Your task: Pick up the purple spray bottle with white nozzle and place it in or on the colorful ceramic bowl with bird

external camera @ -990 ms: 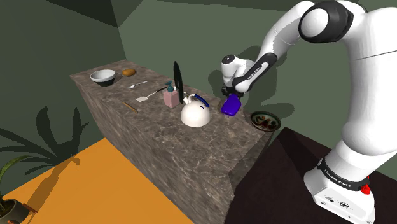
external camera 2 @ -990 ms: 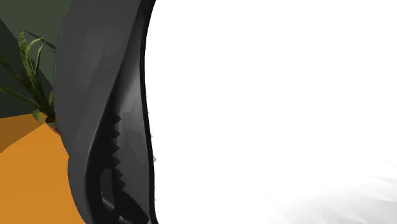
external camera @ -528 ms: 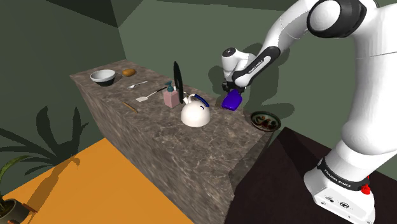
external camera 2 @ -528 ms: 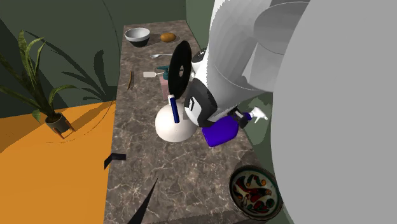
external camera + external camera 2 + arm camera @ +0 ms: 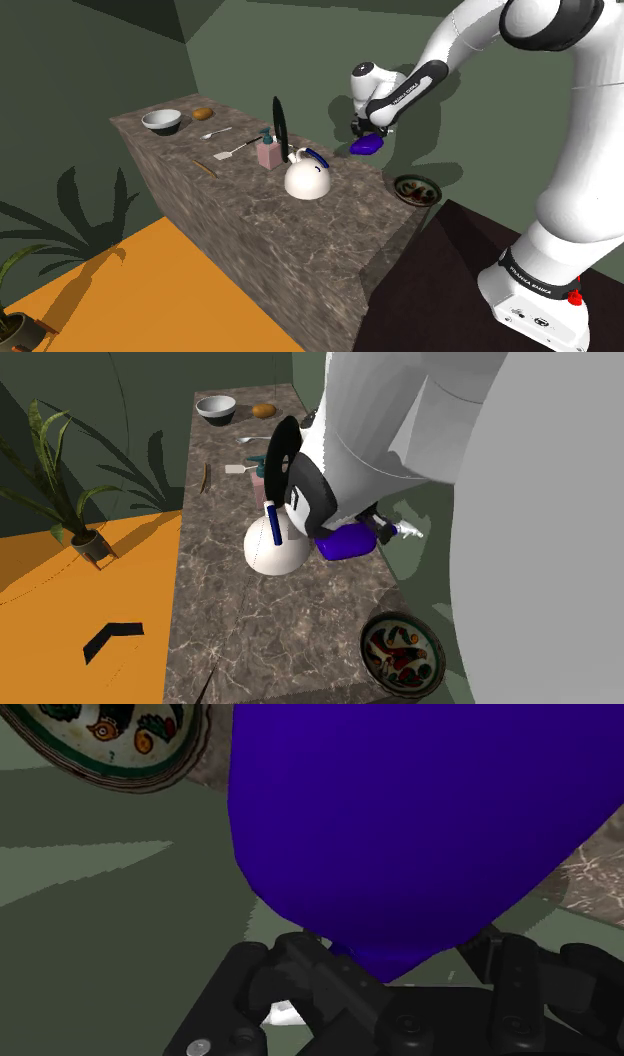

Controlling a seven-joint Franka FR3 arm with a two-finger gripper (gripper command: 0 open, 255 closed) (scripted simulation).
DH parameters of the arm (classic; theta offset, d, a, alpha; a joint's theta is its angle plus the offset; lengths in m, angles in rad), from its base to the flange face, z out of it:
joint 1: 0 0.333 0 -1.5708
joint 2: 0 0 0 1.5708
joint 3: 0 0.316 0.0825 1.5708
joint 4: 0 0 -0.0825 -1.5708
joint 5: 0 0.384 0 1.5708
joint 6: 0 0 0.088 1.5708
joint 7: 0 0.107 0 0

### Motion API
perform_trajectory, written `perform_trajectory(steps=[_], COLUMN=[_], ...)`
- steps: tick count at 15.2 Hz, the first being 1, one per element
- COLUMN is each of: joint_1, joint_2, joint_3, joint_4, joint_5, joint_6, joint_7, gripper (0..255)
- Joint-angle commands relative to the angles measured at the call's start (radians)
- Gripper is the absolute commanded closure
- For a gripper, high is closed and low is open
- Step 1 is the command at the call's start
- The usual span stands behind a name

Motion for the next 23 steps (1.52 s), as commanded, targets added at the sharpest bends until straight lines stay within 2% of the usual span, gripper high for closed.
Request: perform_trajectory(steps=[1,9,16,17,23], joint_1=[-0.016,-0.079,-0.145,-0.149,-0.157], joint_2=[-0.053,-0.278,-0.463,-0.472,-0.375], joint_3=[-0.010,-0.060,-0.129,-0.133,-0.143], joint_4=[-0.071,-0.416,-0.673,-0.685,-0.659], joint_5=[-0.014,-0.107,-0.226,-0.233,-0.375], joint_6=[0.028,0.177,0.285,0.290,0.333], joint_7=[0.006,0.043,0.057,0.057,0.196], gripper=[255,255,255,255,255])
